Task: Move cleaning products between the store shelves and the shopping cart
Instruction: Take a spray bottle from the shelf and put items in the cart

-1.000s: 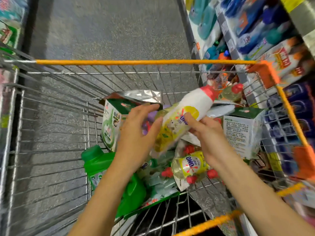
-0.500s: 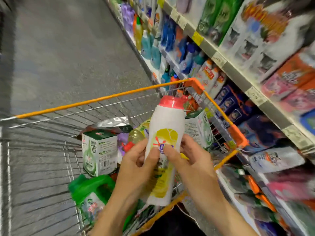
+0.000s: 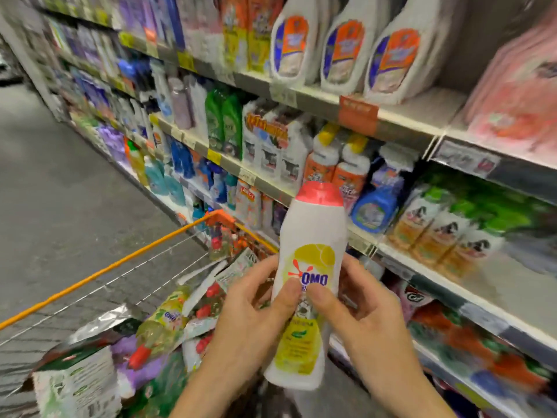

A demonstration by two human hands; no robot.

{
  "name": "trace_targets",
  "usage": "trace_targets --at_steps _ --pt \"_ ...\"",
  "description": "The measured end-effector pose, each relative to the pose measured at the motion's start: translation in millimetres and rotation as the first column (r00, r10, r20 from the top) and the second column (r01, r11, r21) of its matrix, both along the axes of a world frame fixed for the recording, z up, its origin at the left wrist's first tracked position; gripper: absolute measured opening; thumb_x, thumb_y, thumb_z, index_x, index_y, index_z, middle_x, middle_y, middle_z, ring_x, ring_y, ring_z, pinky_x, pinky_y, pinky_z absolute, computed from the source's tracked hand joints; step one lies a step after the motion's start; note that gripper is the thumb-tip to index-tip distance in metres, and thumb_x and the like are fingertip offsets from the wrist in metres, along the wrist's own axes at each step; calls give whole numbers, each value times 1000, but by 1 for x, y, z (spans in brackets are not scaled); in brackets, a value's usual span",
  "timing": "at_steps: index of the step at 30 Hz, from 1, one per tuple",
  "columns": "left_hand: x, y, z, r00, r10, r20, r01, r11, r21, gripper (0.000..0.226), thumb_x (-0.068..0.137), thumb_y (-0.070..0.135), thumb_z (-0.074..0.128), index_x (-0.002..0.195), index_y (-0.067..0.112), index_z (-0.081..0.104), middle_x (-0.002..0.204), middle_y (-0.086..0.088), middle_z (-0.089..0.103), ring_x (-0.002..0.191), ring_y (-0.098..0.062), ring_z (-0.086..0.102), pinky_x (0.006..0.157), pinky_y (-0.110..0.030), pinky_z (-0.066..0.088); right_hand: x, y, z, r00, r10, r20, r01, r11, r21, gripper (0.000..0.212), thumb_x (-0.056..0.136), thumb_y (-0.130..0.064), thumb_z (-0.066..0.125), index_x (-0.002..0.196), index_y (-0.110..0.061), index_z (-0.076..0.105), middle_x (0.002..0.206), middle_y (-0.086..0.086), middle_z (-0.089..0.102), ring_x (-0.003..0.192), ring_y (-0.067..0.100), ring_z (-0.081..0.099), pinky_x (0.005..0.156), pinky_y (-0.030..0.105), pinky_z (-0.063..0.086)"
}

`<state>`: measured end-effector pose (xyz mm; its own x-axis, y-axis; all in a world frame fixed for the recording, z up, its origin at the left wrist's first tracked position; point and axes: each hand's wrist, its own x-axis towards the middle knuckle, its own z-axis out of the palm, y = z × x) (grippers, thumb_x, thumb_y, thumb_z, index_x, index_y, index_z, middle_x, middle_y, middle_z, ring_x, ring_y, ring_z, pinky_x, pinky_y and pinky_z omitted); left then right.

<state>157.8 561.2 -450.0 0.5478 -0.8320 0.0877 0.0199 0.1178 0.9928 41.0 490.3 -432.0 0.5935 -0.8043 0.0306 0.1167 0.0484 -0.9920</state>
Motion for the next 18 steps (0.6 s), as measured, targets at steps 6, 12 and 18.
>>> trace_targets --at_steps 6,12,18 --pt "-77 -66 53 985 -168 44 172 977 -127 40 65 48 66 98 26 74 96 2 76 87 -9 71 71 -17 53 -90 -47 56 985 -165 46 169 977 -127 37 71 -24 83 105 -25 69 92 -8 76 82 3 69 68 13 52" --pt "-155 -115 112 953 -294 72 303 919 -254 33 65 48 66 95 37 74 96 3 76 89 -9 71 70 -17 53 -175 -77 119 969 -232 86 246 931 -270 37 65 -24 72 102 -23 71 87 -9 76 72 0 68 61 12 50" --pt "-205 -143 151 937 -332 112 350 871 -346 35 64 47 66 96 33 74 95 2 76 89 -9 71 70 -16 53 -227 -97 157 954 -286 90 299 886 -354 42 59 -35 70 101 -31 70 89 -14 75 83 1 70 72 18 55"
